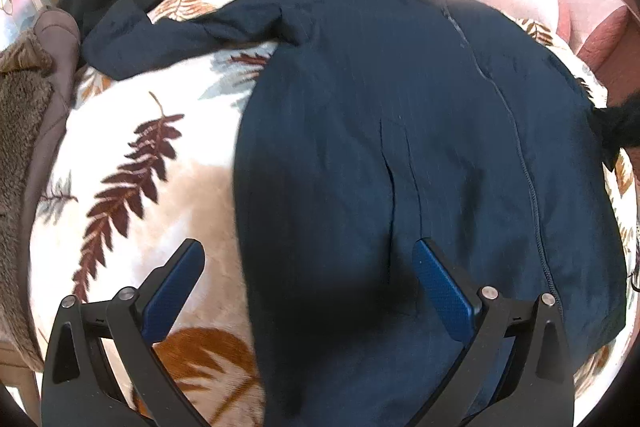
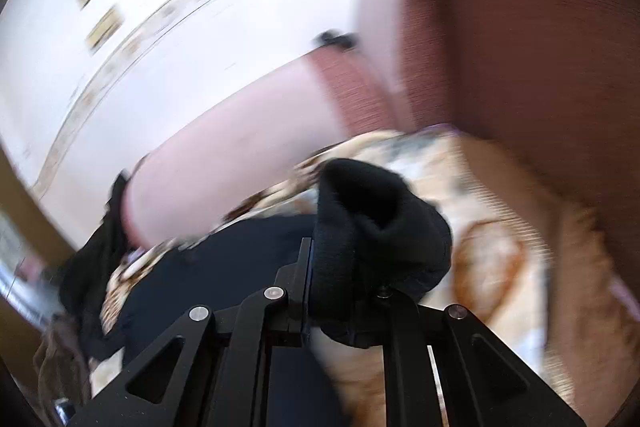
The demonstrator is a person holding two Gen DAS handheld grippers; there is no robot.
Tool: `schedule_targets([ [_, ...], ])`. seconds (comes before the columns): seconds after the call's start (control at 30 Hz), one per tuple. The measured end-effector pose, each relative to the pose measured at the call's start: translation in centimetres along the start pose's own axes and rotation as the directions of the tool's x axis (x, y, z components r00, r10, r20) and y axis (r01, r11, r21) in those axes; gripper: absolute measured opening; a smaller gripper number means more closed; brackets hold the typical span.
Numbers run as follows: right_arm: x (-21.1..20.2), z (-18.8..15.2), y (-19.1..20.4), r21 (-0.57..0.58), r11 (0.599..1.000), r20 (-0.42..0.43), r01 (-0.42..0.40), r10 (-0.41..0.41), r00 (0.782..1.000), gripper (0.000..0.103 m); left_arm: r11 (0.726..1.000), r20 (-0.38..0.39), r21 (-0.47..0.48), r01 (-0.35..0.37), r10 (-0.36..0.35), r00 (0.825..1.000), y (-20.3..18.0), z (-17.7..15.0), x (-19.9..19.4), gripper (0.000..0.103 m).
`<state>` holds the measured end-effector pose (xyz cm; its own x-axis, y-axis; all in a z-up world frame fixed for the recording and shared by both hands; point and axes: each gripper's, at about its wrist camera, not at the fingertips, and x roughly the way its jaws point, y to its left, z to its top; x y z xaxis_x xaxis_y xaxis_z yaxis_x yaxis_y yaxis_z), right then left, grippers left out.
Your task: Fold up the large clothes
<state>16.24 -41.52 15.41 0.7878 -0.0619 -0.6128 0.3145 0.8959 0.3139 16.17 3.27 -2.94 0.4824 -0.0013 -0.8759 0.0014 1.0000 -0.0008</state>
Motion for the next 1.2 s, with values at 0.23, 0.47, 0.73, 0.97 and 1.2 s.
schedule_targets([
  [0.23,4.8,-2.3,14.3,-0.129,0.979,-0.102,-0.161,0.148,0.984,0.011,0.999,0.042,-0.035,-0.006,0.008,0.999,4.6,1.7,-0.4,0.103],
  [0.47,11.1,-8.2,27.3,-0.230,0.934,-0.255,-0.272,0.211,0.944,0.011,0.995,0.075,-0.089,-0.042,0.049,0.996,10.3,3.8,-0.4,0.103],
  [0.73,19.3,-16.0,35.2,-0.252,0.924,-0.409,-0.287,0.167,0.897,0.028,0.991,0.102,-0.123,-0.052,0.065,0.993,13.9,4.2,-1.0,0.103],
  [0.97,20.8,-18.9,33.4,-0.202,0.923,-0.527,-0.326,0.178,0.831,0.034,0.994,0.110,-0.107,0.001,0.011,0.994,11.8,6.1,-0.5,0.103],
  [1.2,13.8,-14.1,18.7,0.011,0.969,-0.363,-0.246,0.233,0.902,0.062,0.996,0.049,-0.027,0.080,-0.078,0.996,4.0,10.3,2.5,0.103],
])
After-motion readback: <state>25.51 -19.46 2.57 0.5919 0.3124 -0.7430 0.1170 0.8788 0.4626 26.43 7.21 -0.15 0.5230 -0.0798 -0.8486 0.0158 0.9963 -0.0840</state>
